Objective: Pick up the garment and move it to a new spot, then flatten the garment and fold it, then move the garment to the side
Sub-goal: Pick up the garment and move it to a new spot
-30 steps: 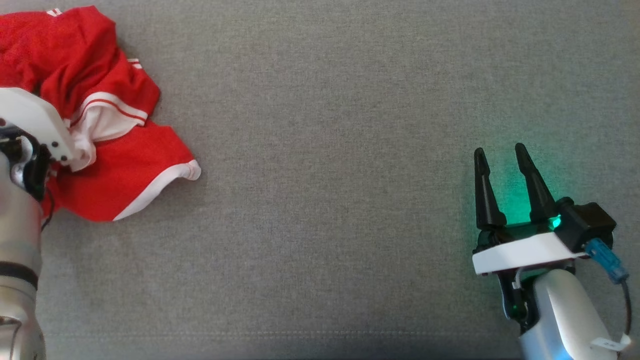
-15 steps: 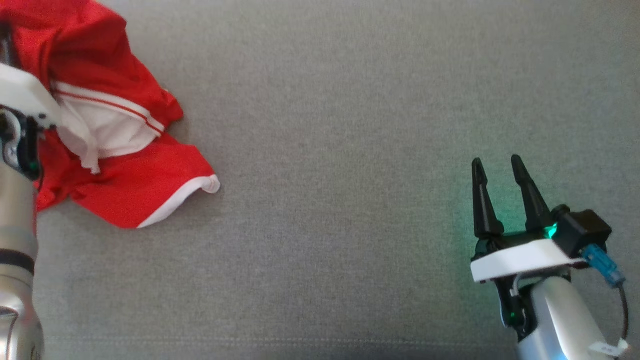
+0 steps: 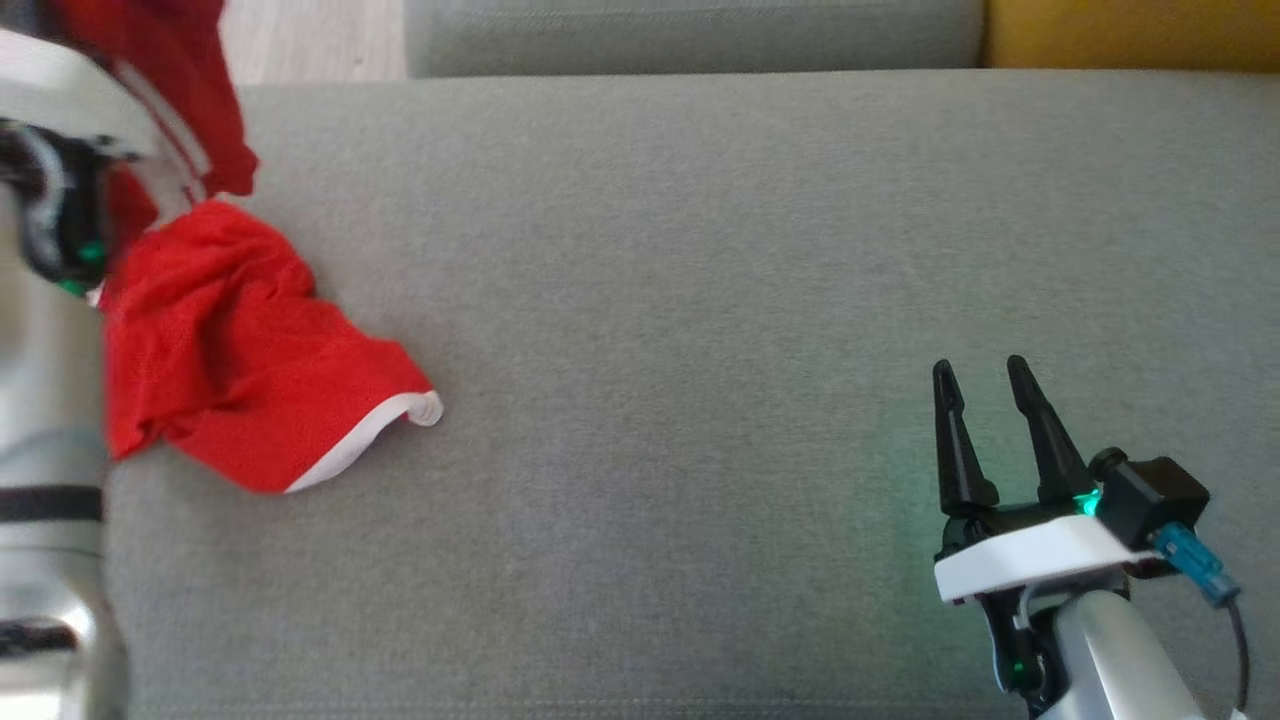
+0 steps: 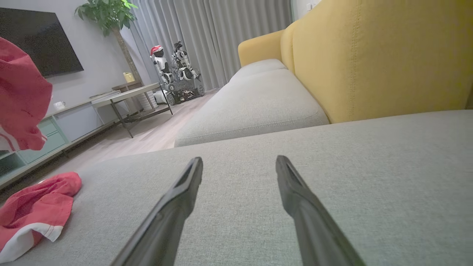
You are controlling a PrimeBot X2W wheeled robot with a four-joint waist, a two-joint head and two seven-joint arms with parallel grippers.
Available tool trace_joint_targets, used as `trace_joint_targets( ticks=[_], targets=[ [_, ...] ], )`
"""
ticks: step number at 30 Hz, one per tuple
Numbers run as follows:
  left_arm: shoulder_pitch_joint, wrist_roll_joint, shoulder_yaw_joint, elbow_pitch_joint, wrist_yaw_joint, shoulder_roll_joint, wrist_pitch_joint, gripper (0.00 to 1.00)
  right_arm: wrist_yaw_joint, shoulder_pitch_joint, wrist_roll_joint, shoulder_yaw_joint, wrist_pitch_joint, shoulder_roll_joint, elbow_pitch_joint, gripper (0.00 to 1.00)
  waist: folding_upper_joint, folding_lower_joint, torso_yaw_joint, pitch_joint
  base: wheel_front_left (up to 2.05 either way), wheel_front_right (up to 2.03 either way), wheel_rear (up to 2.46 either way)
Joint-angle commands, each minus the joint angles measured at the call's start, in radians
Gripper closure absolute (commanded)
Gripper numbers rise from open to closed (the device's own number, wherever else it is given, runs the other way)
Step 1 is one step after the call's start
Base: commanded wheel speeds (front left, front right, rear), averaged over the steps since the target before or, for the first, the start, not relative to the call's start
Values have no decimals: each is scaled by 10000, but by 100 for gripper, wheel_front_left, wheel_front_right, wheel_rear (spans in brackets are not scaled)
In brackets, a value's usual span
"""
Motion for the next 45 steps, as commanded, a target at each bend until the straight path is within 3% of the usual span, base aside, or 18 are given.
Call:
trace_joint_targets(
  ticks=[1, 10, 16, 26, 32, 33, 34, 35, 41, 45],
  targets=[
    [-185, -62, 124, -429, -38, 297, 53, 100, -7, -111, 48, 249, -108, -54, -313, 0, 0, 0, -125, -98, 0, 0, 0],
    [1165, -464, -680, -3355, 70, -937, 1626, 100, -7, -201, 110, 24, -108, -54, -565, 0, 0, 0, -1230, -269, 0, 0, 0],
    [1862, -496, -1436, -4397, 244, -1727, 2227, 100, -7, -377, 98, -253, -108, -54, -854, 0, 0, 0, -2245, -78, 0, 0, 0],
    [1998, -283, -3263, -3965, 327, -2418, 2195, 100, -7, -714, 424, -319, -108, -54, -1266, 0, 0, 0, -4064, 548, 0, 0, 0],
    [1616, -429, -3975, -3047, -187, -2478, 1337, 100, -7, -785, 563, -263, -108, -54, -1399, 0, 0, 0, -4552, 815, 0, 0, 0],
    [1546, -468, -4072, -2828, -288, -2481, 1179, 79, -7, -789, 573, -273, -109, -54, -1409, 0, 0, 0, -4569, 837, 0, 0, 0],
    [1474, -455, -4143, -2559, -352, -2467, 1044, 31, -7, -791, 576, -283, -109, -54, -1417, 0, 0, 0, -4574, 855, 0, 0, 0],
    [1392, -384, -4173, -2244, -368, -2393, 937, 0, -7, -793, 572, -286, -109, -54, -1419, 0, 0, 0, -4570, 866, 0, 0, 0],
    [934, -118, -3788, -897, 127, -1987, -89, 0, -7, -782, 465, -332, -109, -54, -1413, 0, 0, 0, -4160, 815, 0, 0, 0],
    [895, -262, -3480, -687, 204, -1849, -381, 0, -7, -722, 313, -335, -109, -54, -1344, 0, 0, 0, -3765, 702, 0, 0, 0]
  ],
)
